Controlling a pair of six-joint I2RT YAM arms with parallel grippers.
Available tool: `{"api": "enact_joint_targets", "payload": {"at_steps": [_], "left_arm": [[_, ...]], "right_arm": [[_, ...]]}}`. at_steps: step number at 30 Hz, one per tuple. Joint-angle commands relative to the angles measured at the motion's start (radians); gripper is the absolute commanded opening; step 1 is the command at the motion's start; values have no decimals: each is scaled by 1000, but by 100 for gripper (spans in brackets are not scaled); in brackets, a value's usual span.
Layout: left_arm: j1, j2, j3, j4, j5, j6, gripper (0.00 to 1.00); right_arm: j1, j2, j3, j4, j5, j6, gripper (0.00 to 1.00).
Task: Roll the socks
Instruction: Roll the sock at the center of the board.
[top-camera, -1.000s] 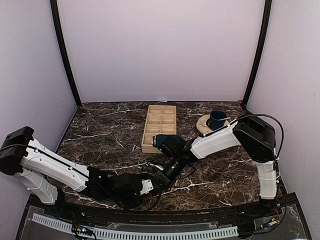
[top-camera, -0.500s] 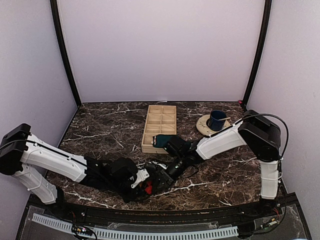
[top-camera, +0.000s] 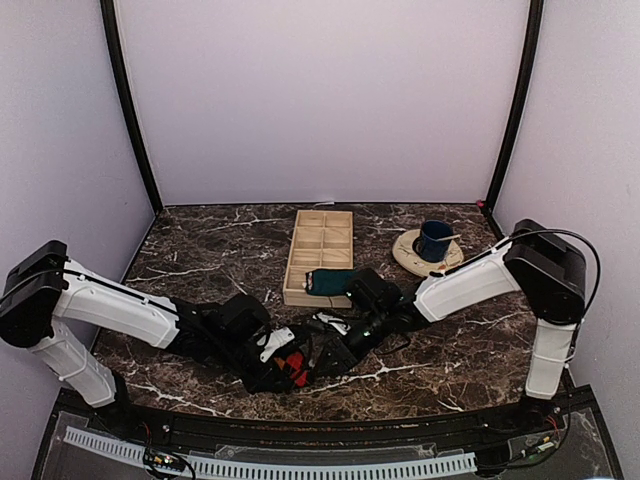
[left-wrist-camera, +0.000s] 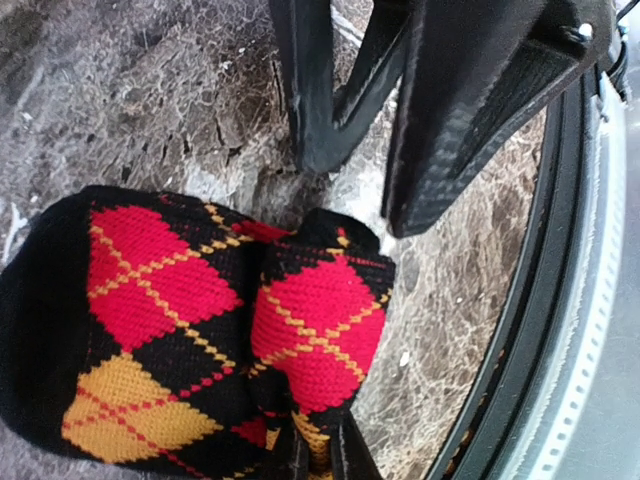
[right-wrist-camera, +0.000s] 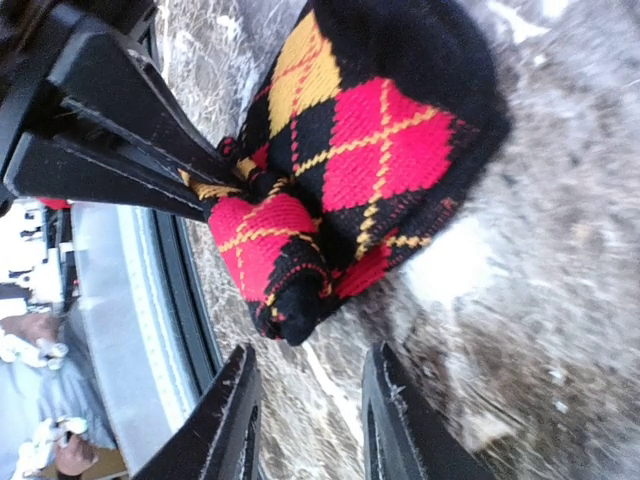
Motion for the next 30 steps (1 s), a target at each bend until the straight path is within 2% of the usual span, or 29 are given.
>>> {"api": "enact_joint_targets", "payload": {"at_steps": [1, 12, 22, 30], "left_arm": [[32, 48, 6, -60, 134, -26, 0], [113, 57, -44, 46, 303, -100, 0], [155, 116, -51, 82, 396, -149, 0], [194, 171, -77, 151, 504, -185, 0]], "right_arm": [[-5, -65, -45, 90, 104, -37, 32], [23, -183, -189, 203, 291, -133, 32], [197, -283, -234, 208, 511, -385, 37], [299, -238, -181, 173, 630, -521, 43]]}}
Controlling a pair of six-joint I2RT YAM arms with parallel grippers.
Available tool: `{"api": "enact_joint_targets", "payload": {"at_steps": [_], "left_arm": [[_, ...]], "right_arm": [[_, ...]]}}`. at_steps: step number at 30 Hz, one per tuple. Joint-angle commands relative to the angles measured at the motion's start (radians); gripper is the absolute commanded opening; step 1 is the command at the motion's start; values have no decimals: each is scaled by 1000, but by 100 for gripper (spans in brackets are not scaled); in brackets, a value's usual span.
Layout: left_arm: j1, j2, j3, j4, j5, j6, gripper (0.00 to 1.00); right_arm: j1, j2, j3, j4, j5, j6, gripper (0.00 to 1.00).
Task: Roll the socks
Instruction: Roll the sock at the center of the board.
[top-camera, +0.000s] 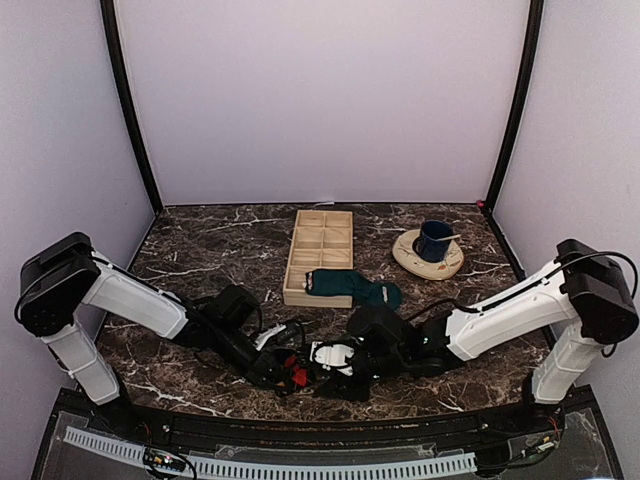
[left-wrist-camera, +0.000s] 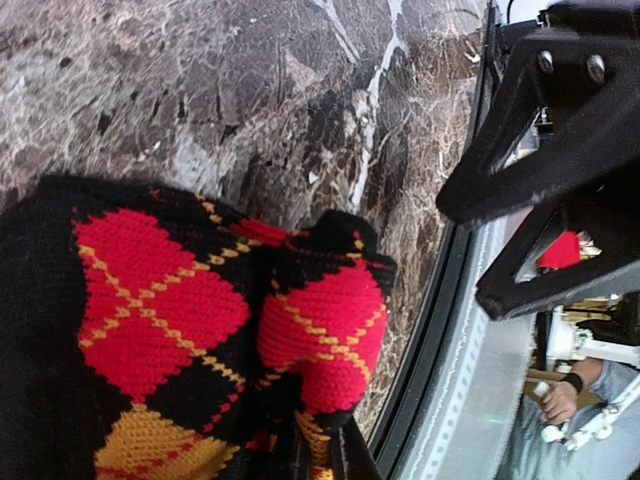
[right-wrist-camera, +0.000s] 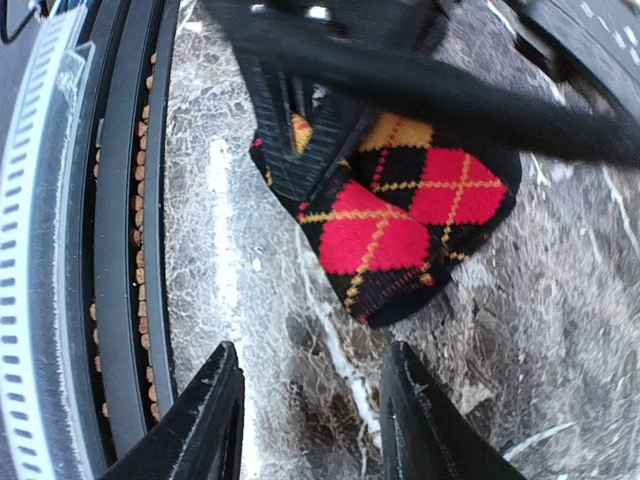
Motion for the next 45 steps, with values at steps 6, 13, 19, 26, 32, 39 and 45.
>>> {"api": "enact_joint_targets", "payload": {"at_steps": [6, 13, 19, 26, 32, 39, 45], "left_arm": [[10, 88, -33, 11, 92, -15, 0], [12, 100, -27, 9, 109, -1, 0], [13, 127, -21, 11, 128, 12, 0], [13, 141, -14, -1, 135, 22, 0], [14, 154, -5, -20, 116, 29, 0], [41, 66, -3, -95, -38, 24, 22], [71, -86, -12, -156, -162, 2, 44]], "right_arm": [[72, 99, 112, -18, 178, -183, 46], [84, 154, 165, -64, 215, -261, 47], [84, 174, 164, -75, 232, -295, 47], [82, 205, 161, -68, 209, -313, 38], [80, 211, 167, -88, 189, -321, 22], [75, 220, 176, -131, 169, -300, 6], [54, 229, 186, -155, 134, -228, 4]]}}
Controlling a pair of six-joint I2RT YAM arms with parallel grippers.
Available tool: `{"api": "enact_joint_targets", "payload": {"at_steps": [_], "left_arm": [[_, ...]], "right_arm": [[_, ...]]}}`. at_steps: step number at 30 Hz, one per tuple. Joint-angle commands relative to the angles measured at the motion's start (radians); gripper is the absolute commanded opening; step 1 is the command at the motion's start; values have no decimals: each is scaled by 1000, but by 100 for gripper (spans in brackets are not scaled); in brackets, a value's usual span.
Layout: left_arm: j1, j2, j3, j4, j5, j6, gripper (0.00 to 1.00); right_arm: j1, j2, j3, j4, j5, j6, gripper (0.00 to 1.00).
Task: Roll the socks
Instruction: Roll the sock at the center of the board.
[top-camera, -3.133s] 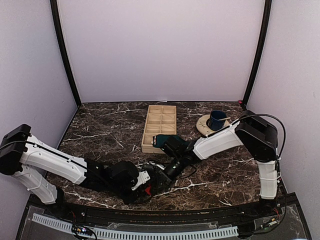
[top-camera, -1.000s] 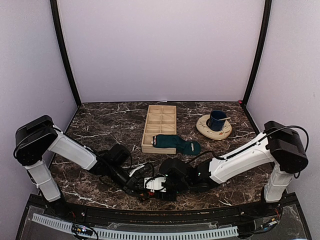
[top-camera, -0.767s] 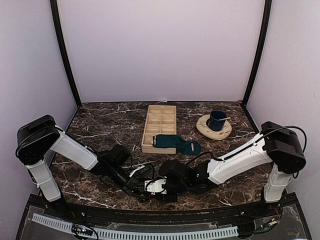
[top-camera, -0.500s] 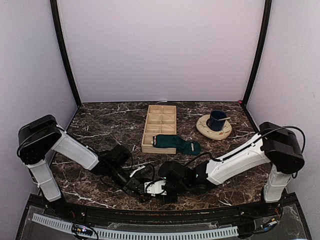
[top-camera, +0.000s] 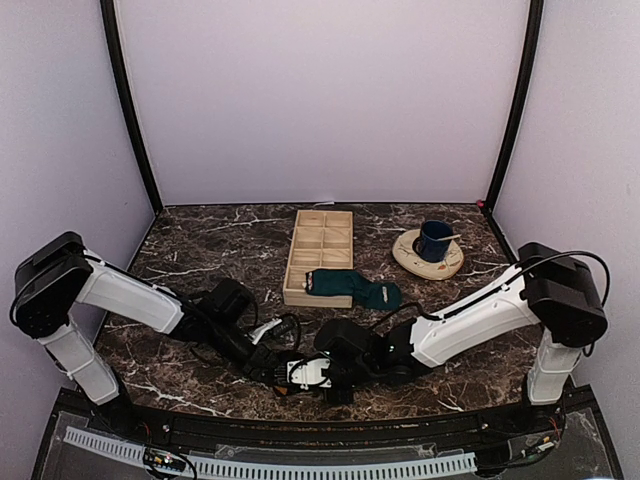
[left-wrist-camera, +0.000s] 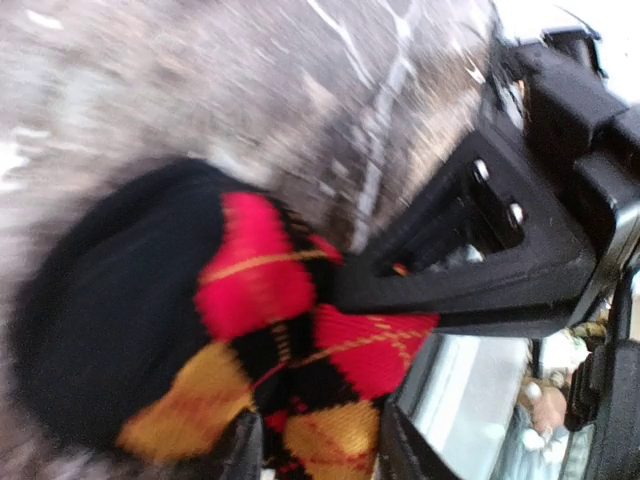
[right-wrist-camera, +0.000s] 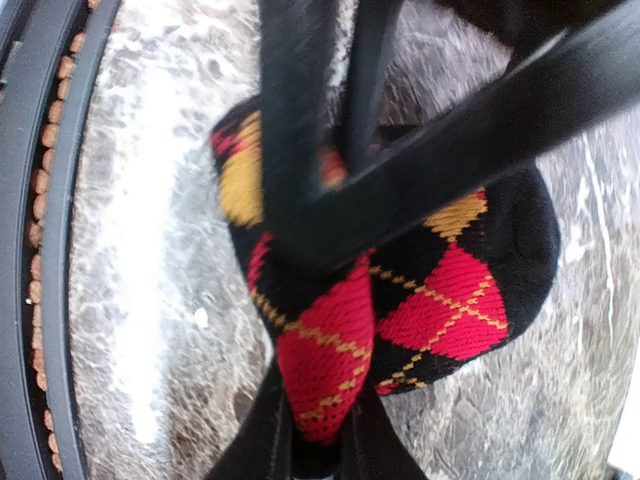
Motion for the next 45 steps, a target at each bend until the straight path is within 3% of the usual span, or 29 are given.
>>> {"api": "enact_joint_targets", "payload": {"at_steps": [1, 10, 22, 36, 45], "left_arm": [[31, -90, -25, -127, -200, -10, 46], [35, -206, -20, -162, -287, -47, 49], [25, -471, -119, -125, -597, -132, 47], [-228, -569, -194, -73, -958, -151, 39], [-348, -660, -256, -29, -1058, -106, 38]], "right_arm": [[-15, 43, 21, -65, -43, 74, 4], [-45, 78, 110, -142, -150, 215, 3], [-102, 145, 275, -315, -355, 302, 3], [-155, 209, 382, -442, -486, 325, 2], [-181, 242, 439, -498, -541, 334, 2]]}}
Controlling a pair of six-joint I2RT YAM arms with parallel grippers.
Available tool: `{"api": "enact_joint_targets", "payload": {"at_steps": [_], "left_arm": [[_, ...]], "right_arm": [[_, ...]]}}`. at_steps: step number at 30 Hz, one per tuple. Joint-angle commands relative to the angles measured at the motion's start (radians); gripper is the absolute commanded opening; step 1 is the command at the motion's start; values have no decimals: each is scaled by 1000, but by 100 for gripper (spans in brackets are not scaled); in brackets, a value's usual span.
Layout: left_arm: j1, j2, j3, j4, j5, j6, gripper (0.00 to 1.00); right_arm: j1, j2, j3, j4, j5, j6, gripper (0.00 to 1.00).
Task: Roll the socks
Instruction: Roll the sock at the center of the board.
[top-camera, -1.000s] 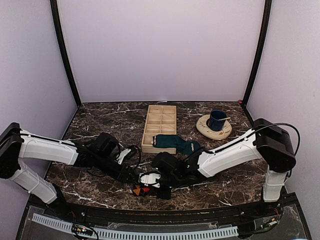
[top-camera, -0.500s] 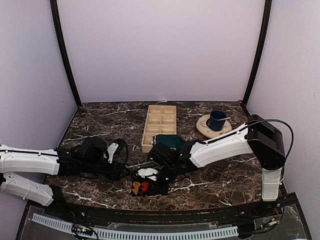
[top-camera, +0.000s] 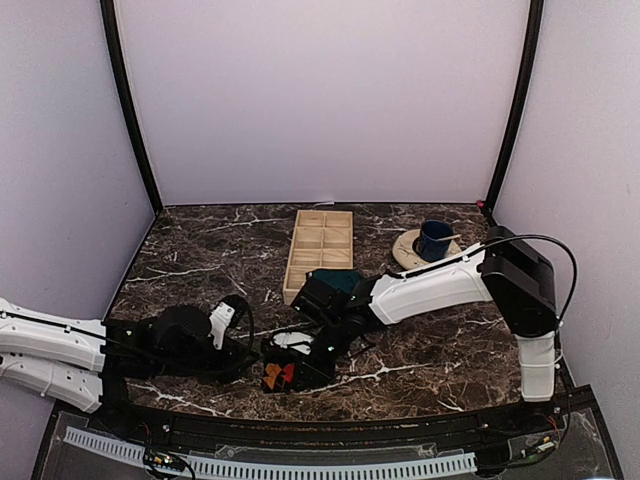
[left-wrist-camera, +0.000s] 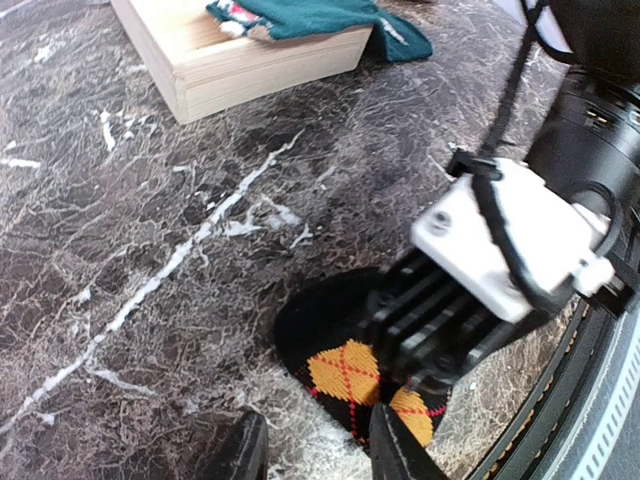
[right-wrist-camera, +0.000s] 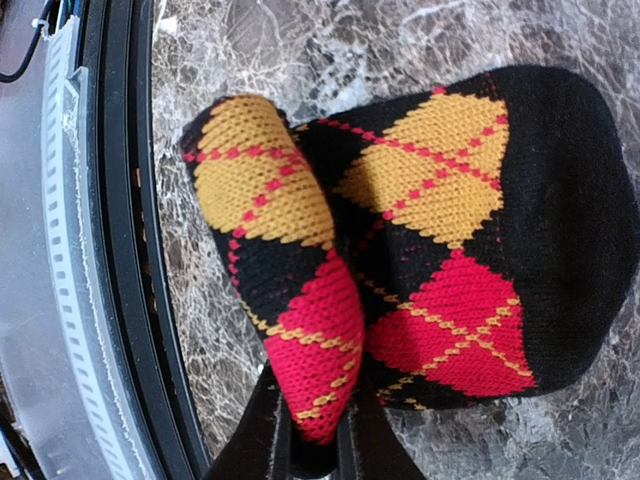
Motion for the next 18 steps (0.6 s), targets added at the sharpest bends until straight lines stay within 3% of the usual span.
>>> {"api": "enact_joint_targets", "payload": {"at_steps": [1, 9, 18], "left_arm": [[-58, -36, -24, 49, -75, 43, 39], [-203, 51, 17, 39, -133, 126, 46], [-293, 207, 112, 11, -159, 210, 46]], "right_arm": [[-17, 31, 44, -58, -48, 15, 2], [-38, 71, 113, -126, -80, 17, 2], [-44, 87, 140, -163, -101, 8, 3]]}}
